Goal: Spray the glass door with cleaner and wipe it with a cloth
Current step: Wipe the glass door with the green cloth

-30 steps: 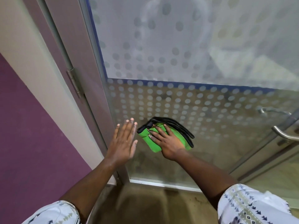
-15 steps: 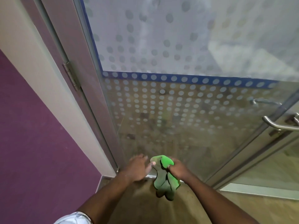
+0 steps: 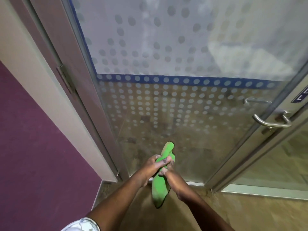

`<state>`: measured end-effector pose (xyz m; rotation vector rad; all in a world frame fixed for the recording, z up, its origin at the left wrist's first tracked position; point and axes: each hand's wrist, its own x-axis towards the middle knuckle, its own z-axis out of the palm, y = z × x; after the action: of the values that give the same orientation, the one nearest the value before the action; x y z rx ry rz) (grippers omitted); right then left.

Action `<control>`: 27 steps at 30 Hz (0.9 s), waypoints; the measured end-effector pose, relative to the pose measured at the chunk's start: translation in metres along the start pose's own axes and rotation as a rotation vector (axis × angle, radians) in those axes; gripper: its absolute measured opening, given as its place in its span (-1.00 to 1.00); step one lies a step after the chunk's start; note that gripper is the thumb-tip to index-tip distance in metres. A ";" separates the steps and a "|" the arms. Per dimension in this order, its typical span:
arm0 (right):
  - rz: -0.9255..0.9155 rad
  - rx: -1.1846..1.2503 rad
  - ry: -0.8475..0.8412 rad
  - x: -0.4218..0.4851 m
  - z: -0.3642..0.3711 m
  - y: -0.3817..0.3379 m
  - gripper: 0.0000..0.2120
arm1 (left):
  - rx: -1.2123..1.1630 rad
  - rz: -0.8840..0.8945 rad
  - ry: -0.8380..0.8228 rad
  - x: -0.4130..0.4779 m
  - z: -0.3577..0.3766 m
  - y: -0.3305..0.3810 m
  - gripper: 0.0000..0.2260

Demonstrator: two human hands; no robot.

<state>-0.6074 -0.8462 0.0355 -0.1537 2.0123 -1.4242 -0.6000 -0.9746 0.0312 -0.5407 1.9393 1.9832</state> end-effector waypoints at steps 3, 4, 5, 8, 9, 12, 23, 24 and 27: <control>-0.025 -0.005 -0.039 -0.010 -0.013 0.001 -0.22 | -0.100 0.004 0.034 0.001 0.006 0.006 -0.75; -0.034 0.033 -0.036 -0.011 -0.021 0.005 -0.23 | -0.119 0.003 0.035 0.001 0.008 0.009 -0.78; -0.044 0.088 -0.014 -0.013 -0.029 0.009 -0.26 | -0.124 0.002 0.036 0.001 0.010 0.013 -0.80; -0.043 0.184 0.129 -0.018 -0.054 0.021 -0.29 | -0.142 -0.001 0.006 -0.002 0.016 0.023 -0.81; -0.029 0.175 0.174 -0.019 -0.062 0.024 -0.21 | -0.160 -0.011 -0.014 -0.003 0.017 0.028 -0.79; 0.013 0.216 0.183 -0.020 -0.086 0.034 0.06 | -0.178 -0.050 -0.124 -0.008 0.023 0.045 -0.72; -0.035 0.756 0.029 -0.043 -0.124 0.019 -0.53 | -0.252 0.029 -0.152 -0.016 0.034 0.092 -0.49; -0.052 0.794 0.035 -0.046 -0.126 0.015 -0.54 | -0.291 0.048 -0.125 -0.016 0.032 0.092 -0.52; -0.074 0.891 0.061 -0.054 -0.135 0.007 -0.52 | -0.469 0.075 -0.038 -0.016 0.032 0.085 -0.60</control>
<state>-0.6408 -0.7112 0.0795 0.2083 1.2508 -2.2401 -0.6278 -0.9443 0.1134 -0.5395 1.4867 2.4895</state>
